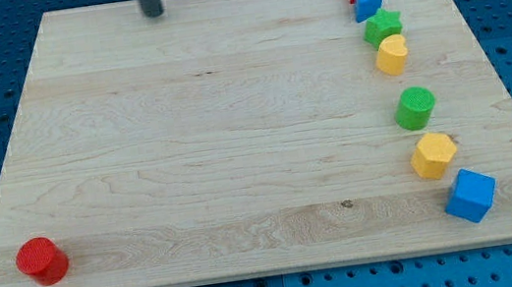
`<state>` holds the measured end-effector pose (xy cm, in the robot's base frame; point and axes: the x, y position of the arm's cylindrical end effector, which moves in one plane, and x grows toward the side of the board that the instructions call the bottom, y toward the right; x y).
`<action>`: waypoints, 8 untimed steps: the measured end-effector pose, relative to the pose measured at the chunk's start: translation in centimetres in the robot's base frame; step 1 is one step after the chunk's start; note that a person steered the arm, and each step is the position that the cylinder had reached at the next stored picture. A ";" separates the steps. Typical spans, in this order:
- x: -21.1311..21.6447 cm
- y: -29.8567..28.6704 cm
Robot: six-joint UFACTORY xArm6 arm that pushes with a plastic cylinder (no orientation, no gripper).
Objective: Separate red star from the blue triangle
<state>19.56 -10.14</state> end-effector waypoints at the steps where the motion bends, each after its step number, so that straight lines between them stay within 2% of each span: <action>1: -0.2 4.0; 3: -0.3 21.7; 4: -0.3 25.1; 5: -0.3 25.5; 6: -0.3 29.7; 8: 3.0 30.2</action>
<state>22.57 20.04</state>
